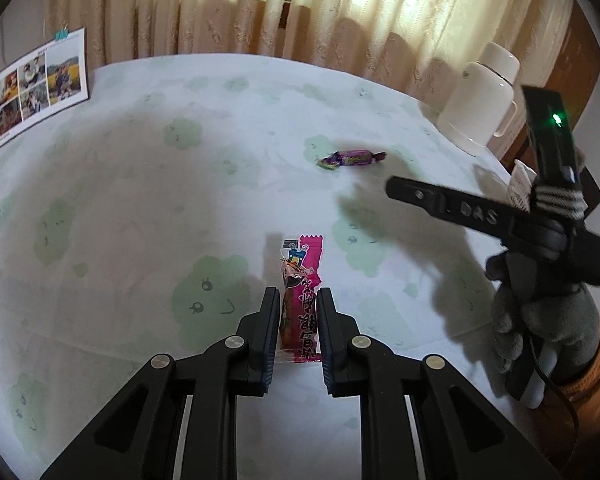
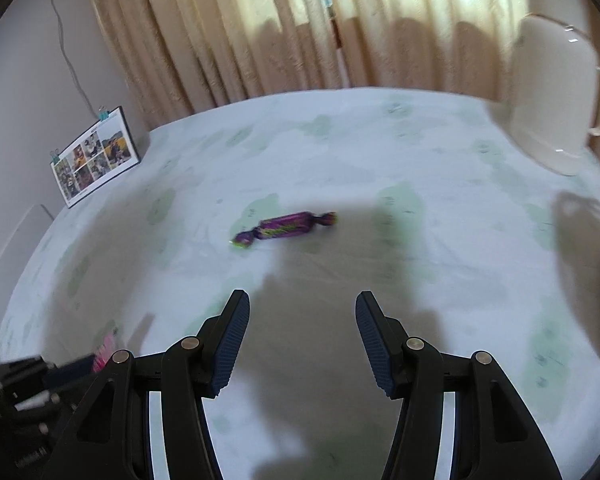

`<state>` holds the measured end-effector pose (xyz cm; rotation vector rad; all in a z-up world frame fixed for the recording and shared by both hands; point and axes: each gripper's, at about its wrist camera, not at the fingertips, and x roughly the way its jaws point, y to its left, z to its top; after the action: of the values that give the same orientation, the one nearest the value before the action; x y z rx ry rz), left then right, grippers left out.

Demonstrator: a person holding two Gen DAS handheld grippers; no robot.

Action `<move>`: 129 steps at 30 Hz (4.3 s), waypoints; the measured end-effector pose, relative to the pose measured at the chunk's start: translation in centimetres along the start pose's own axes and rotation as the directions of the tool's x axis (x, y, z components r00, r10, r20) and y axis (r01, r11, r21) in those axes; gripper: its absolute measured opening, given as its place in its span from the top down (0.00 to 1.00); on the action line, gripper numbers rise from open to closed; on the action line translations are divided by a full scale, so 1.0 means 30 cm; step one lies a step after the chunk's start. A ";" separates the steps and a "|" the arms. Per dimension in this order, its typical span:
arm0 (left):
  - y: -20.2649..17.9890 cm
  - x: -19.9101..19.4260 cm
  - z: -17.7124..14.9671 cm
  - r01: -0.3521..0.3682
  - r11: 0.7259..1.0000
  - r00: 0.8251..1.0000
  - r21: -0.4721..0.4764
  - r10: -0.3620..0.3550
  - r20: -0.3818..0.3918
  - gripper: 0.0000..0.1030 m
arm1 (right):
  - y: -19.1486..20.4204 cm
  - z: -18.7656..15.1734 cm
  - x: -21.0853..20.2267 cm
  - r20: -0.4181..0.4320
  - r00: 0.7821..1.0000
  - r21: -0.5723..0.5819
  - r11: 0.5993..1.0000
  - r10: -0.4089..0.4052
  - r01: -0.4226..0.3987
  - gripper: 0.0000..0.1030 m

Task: Organize snacks
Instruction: 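Grasp the pink snack stick with the left tool while the right tool approaches the purple candy, then grasp the purple wrapped candy with the right tool while the left tool holds the pink stick, then drop the purple candy into the basket with the right tool while the left tool carries the pink stick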

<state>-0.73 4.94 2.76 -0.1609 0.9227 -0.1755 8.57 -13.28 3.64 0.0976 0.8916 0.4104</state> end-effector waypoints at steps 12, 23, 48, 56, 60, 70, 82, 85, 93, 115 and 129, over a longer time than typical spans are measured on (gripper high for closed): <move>0.052 0.017 0.002 -0.003 0.998 1.000 -0.063 0.003 -0.007 0.84 | 0.066 0.139 0.200 -0.040 0.999 0.020 0.999 0.030 -0.029 0.45; 0.053 0.014 0.001 0.001 0.998 1.000 -0.070 -0.001 -0.013 0.84 | 0.126 0.176 0.258 -0.026 0.995 -0.076 0.992 -0.101 0.098 0.47; 0.064 0.024 -0.001 -0.003 0.997 1.000 -0.082 0.002 -0.011 0.84 | 0.071 0.108 0.102 0.043 0.994 -0.045 0.994 -0.102 0.103 0.81; 0.065 0.022 -0.003 -0.001 0.997 1.000 -0.080 0.000 -0.012 0.84 | 0.116 0.127 0.202 -0.016 0.983 -0.147 0.973 -0.183 0.179 0.76; 0.065 0.021 -0.003 -0.002 0.997 1.000 -0.083 0.001 -0.012 0.84 | 0.110 0.109 0.189 -0.011 0.982 -0.144 0.972 -0.187 0.183 0.83; 0.064 0.018 -0.003 -0.004 0.997 1.000 -0.083 0.003 -0.003 0.84 | 0.070 0.081 0.008 0.086 0.989 -0.062 0.990 -0.120 0.126 0.83; 0.061 0.022 0.002 -0.017 0.996 1.000 -0.083 0.017 0.002 0.84 | -0.063 0.008 -0.251 0.195 0.966 0.056 0.985 -0.169 0.161 0.83; 0.057 0.023 0.000 -0.024 0.997 1.000 -0.079 0.024 0.004 0.84 | -0.121 -0.008 -0.329 0.227 0.953 0.103 0.978 -0.202 0.182 0.83; 0.041 0.028 0.000 -0.036 0.997 0.999 -0.066 0.036 -0.005 0.84 | -0.266 -0.053 -0.523 0.305 0.898 0.221 0.940 -0.319 0.259 0.83; -0.251 0.005 0.068 -0.013 0.994 1.000 0.111 0.012 0.008 0.84 | -0.656 -0.195 -0.683 0.317 0.780 0.478 0.801 -0.539 0.360 0.65; -0.642 -0.030 0.246 0.049 0.947 0.992 0.317 -0.084 0.097 0.83 | -0.441 -0.180 -0.568 0.408 0.757 0.219 0.860 -0.511 0.462 0.61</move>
<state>3.11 -13.16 11.94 0.0936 0.7689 -0.3709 -1.01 -32.48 9.46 0.0494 0.4398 -0.1570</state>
